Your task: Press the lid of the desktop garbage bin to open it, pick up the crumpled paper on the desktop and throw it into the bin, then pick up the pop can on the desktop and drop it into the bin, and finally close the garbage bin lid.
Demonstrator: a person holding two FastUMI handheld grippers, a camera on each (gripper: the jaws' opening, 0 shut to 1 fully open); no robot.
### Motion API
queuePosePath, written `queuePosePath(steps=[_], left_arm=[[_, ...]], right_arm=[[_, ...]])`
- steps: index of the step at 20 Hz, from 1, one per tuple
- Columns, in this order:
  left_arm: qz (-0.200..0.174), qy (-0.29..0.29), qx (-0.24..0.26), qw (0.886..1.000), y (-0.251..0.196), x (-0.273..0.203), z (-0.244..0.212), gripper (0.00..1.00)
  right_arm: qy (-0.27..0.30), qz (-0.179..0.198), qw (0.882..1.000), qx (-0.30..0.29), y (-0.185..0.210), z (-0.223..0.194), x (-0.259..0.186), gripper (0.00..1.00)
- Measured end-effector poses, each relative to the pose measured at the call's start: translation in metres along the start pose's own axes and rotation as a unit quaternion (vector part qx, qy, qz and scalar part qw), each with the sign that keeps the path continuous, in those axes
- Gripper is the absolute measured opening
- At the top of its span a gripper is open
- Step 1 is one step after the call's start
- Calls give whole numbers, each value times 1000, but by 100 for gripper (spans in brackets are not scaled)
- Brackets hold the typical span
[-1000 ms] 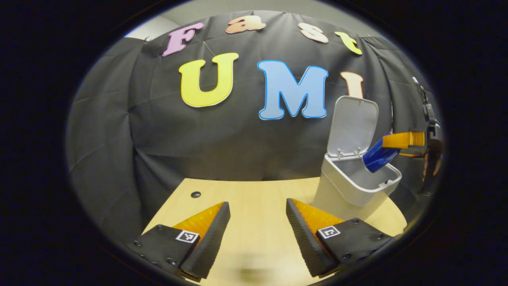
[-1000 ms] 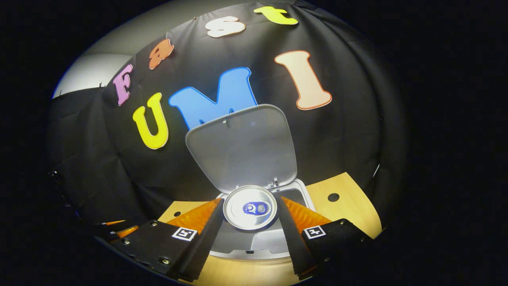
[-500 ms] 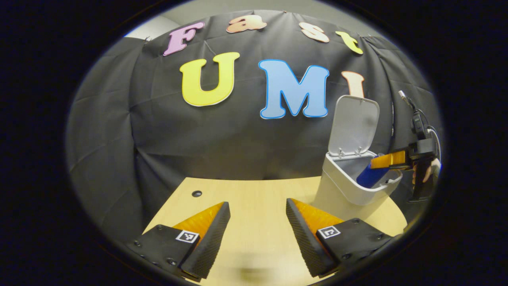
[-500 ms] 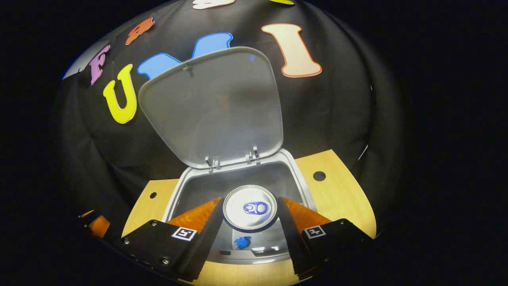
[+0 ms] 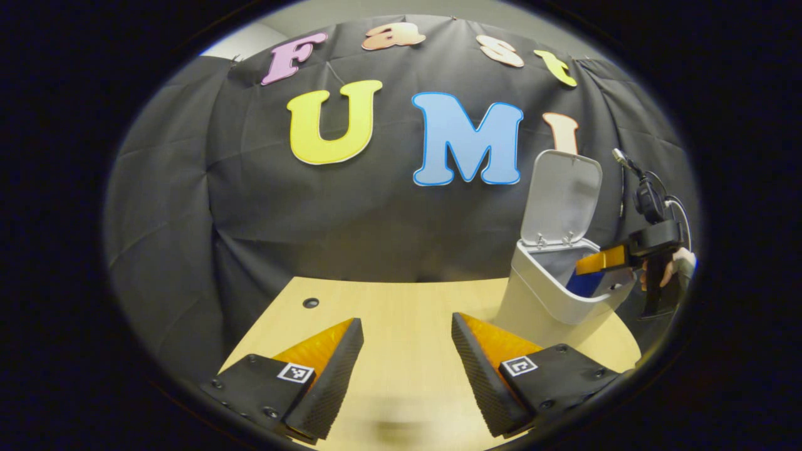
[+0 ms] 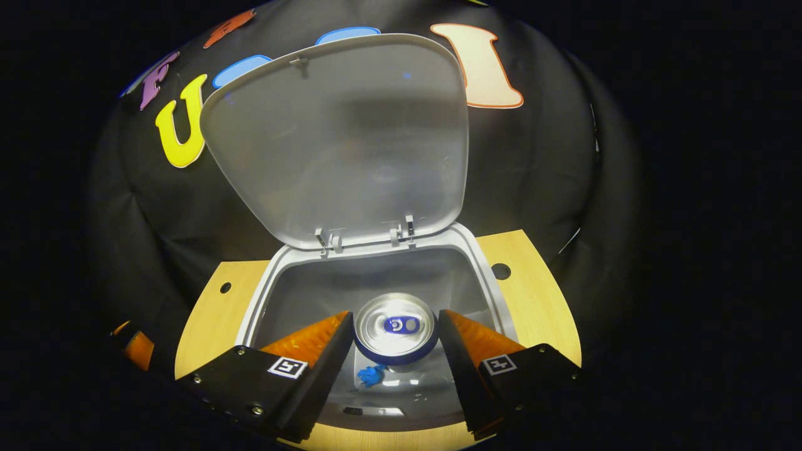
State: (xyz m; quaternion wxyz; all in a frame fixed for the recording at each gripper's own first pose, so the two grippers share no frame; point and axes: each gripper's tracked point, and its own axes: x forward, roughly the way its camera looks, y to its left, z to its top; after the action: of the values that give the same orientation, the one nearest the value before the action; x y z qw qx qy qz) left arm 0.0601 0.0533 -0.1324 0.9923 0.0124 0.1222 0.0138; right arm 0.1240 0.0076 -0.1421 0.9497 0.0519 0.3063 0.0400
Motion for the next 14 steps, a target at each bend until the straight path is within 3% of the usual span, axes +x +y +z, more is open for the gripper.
queuePosePath(steps=[4,5,6,14], left_arm=[[-1,0,0,1000,0,1,0,93],[0,0,0,1000,-1,1,0,93],[-2,0,-1,1000,-2,1,0,93],[-7,0,3,1000,-7,2,1,93]], right_arm=[[0,3,1000,5,-1,1,-2,88],[-2,4,1000,4,0,1,-2,97],[-5,7,1000,4,1,2,-4,88],[-48,33,998,26,12,22,-26,89]])
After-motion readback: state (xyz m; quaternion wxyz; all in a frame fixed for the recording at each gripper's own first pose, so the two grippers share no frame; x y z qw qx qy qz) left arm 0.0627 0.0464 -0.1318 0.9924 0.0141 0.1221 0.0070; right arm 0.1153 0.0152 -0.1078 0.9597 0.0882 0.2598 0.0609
